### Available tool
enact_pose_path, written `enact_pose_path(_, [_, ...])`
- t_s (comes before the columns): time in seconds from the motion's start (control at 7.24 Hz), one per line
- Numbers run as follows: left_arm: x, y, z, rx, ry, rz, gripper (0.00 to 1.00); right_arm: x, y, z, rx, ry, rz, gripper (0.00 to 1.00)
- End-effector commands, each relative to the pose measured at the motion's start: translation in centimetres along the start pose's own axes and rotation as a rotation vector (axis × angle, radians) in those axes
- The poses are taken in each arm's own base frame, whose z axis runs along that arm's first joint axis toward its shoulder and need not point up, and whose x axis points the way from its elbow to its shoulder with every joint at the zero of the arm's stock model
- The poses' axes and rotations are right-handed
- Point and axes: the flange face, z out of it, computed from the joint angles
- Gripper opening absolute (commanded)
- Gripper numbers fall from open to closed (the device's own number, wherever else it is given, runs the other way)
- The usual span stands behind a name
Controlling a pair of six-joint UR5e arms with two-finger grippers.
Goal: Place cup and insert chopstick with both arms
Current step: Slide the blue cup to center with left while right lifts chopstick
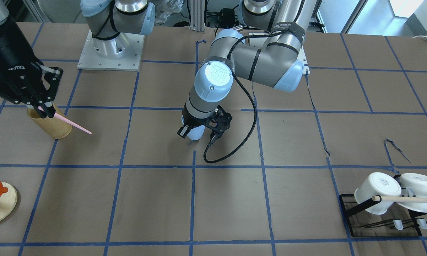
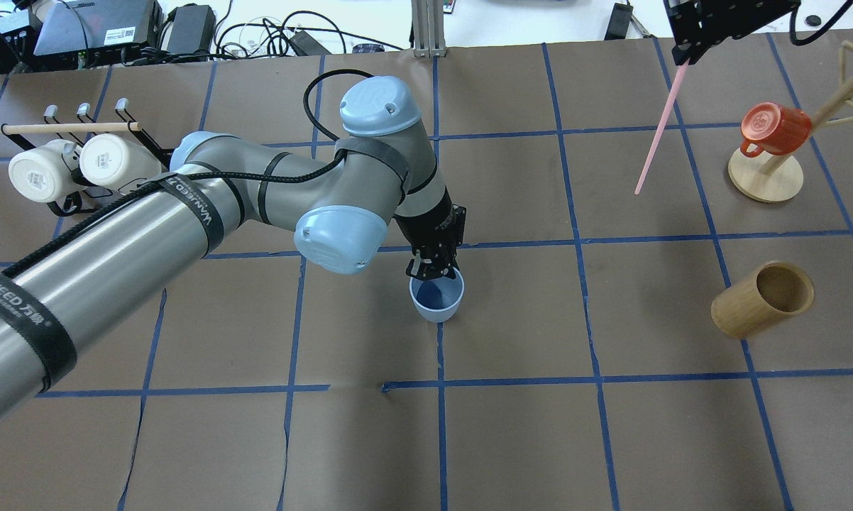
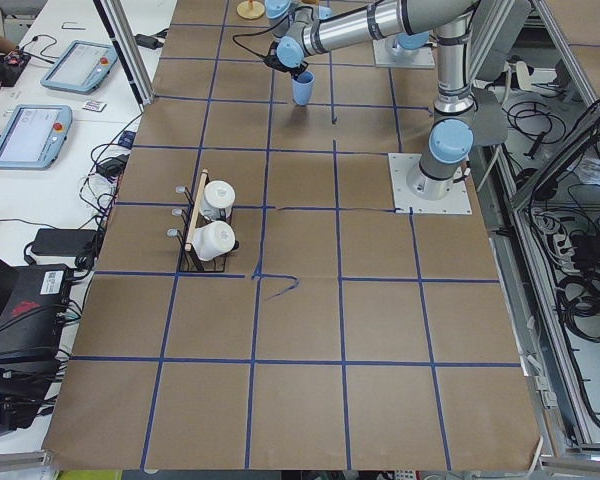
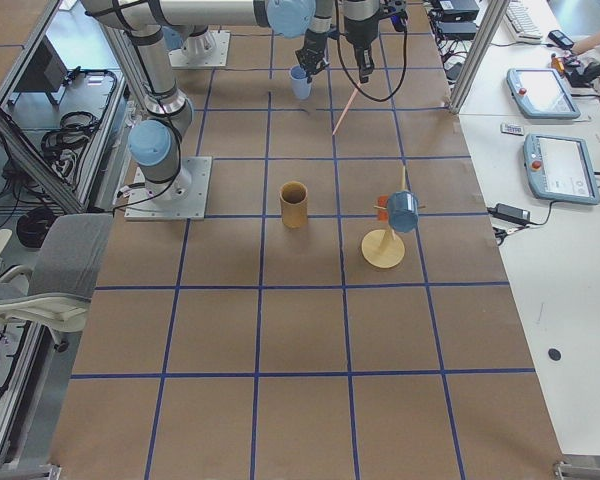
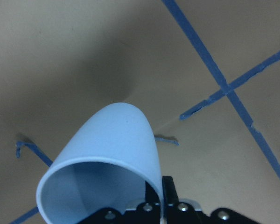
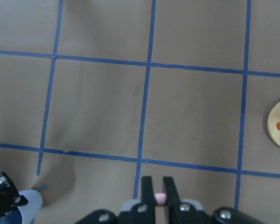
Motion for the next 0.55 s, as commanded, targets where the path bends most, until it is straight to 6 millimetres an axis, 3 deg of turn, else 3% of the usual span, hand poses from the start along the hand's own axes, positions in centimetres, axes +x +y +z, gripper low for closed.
enact_pose_path(0.0, [0.3,0.4,0.5,-0.01,0.008,0.024,0.0,-0.8,0.4,1.0,-0.002,-0.004,-0.007,0.0])
enact_pose_path(0.14, [0.3,0.3,0.5,-0.01,0.006,0.021,0.92,-1.1,0.5,1.1,0.015,-0.006,0.019,0.0])
enact_pose_path(0.28, [0.3,0.3,0.5,-0.012,0.006,0.027,1.0,-2.4,0.6,1.3,0.018,-0.009,0.044,0.0])
enact_pose_path(0.41, [0.7,0.5,-0.2,-0.006,0.023,0.037,1.0,-3.4,0.7,1.4,0.016,-0.008,0.028,0.0])
